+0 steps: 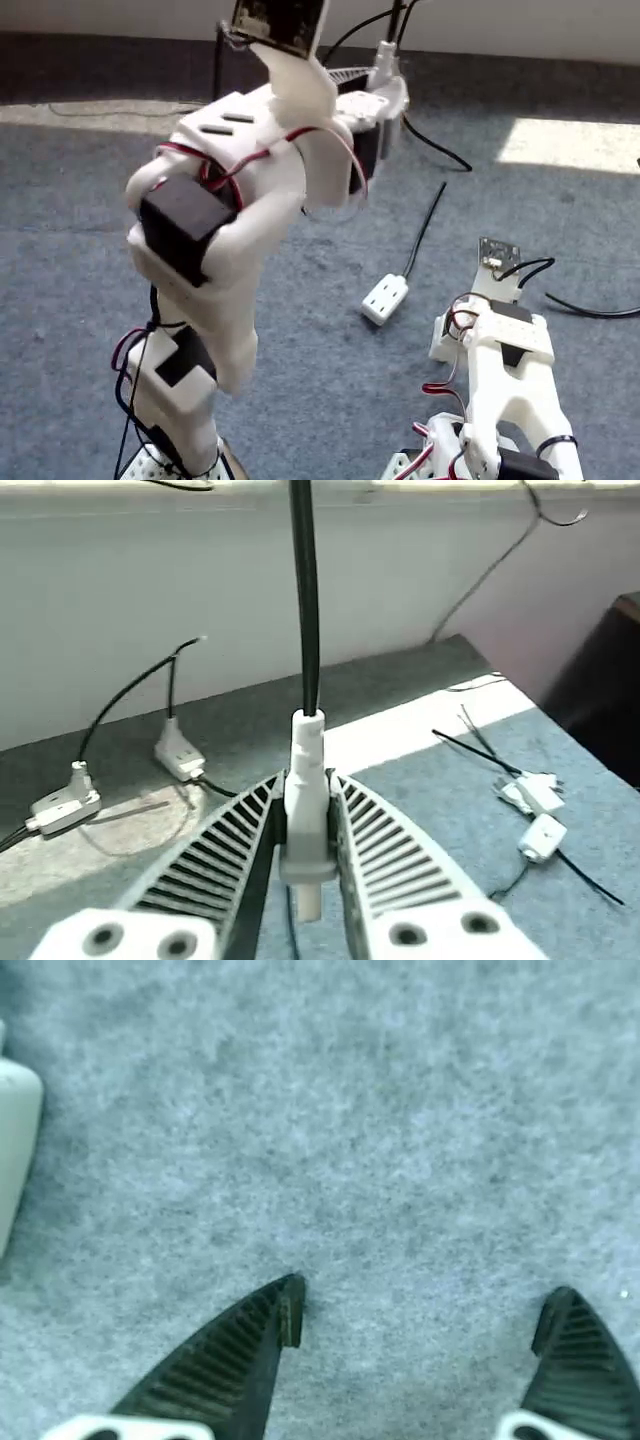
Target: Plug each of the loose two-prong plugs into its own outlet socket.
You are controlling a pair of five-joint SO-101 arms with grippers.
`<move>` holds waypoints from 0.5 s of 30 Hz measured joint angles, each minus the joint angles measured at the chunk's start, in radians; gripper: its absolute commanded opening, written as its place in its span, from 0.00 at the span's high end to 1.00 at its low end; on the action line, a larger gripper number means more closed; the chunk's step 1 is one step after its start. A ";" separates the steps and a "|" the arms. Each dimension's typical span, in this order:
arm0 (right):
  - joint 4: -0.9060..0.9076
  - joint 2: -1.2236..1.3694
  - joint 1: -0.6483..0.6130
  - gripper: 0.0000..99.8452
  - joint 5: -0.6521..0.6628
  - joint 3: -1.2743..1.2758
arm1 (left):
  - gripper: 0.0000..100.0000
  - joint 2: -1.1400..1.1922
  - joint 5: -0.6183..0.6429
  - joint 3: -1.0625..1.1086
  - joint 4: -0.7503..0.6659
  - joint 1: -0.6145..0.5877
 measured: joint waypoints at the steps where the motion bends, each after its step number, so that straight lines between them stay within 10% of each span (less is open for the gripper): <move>1: 0.000 0.000 0.000 0.64 0.000 0.000 | 0.99 -0.021 0.012 0.000 0.000 0.032; 15: 0.000 0.000 0.000 0.64 0.000 0.000 | 0.99 -0.295 0.049 -0.002 0.029 0.181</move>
